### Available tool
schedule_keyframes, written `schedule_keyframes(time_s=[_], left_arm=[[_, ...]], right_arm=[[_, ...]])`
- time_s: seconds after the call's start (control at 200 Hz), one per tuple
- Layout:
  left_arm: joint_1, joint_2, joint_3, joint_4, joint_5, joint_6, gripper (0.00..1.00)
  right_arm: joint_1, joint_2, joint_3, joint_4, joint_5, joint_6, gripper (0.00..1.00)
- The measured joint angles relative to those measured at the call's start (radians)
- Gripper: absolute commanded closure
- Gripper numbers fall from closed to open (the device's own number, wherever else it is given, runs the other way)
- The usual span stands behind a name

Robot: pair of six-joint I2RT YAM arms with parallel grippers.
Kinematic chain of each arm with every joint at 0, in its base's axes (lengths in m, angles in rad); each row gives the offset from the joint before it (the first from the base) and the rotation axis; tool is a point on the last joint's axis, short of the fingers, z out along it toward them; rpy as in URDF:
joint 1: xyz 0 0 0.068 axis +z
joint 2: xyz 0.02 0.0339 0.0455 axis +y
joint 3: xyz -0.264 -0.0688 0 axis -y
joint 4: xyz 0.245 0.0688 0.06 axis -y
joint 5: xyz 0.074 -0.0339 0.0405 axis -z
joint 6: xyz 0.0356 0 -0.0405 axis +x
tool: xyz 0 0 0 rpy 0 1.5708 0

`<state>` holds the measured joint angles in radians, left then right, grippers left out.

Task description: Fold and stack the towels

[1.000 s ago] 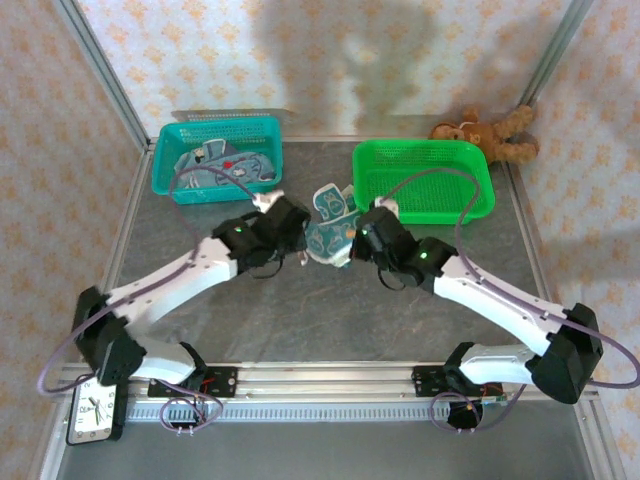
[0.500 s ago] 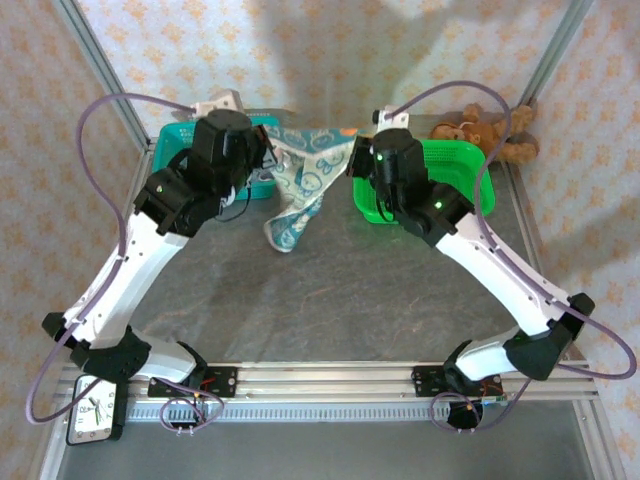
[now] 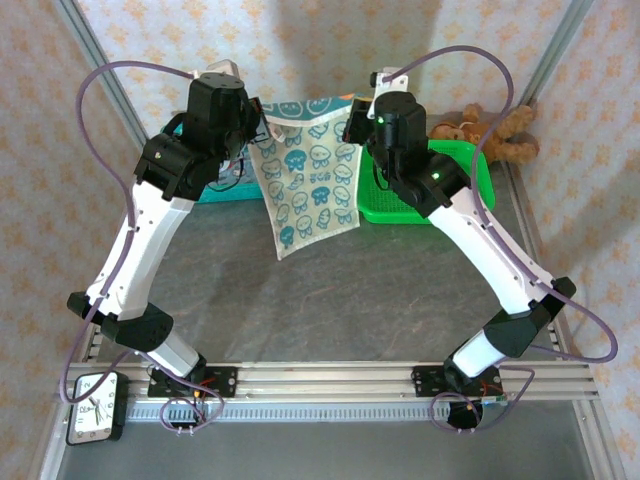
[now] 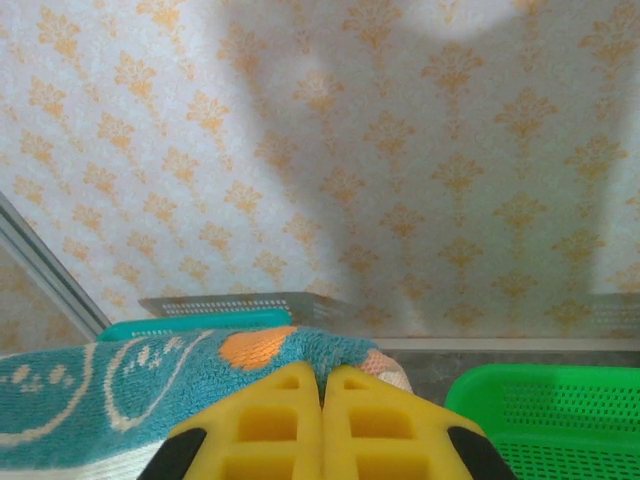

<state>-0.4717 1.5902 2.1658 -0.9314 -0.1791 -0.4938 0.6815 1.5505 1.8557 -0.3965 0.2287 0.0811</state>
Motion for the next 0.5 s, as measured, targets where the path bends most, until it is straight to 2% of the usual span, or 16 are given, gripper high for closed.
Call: schedule_keyframes(time_s=[0.17, 0.305, 0.5], left_arm=[[0.0, -0.059, -0.076, 0.0, 0.043, -0.007, 1.0], [-0.003, -0.139, -0.138, 0.0, 0.088, -0.034, 1.0], [-0.079, -0.262, -0.167, 0.0, 0.095, -0.066, 1.0]], right_arm=[[0.0, -0.008, -0.006, -0.012, -0.064, 0.008, 1.0], [0.013, -0.075, -0.065, -0.029, -0.113, 0.021, 1.0], [0.115, -0.214, -0.122, -0.057, -0.139, 0.022, 1.0]])
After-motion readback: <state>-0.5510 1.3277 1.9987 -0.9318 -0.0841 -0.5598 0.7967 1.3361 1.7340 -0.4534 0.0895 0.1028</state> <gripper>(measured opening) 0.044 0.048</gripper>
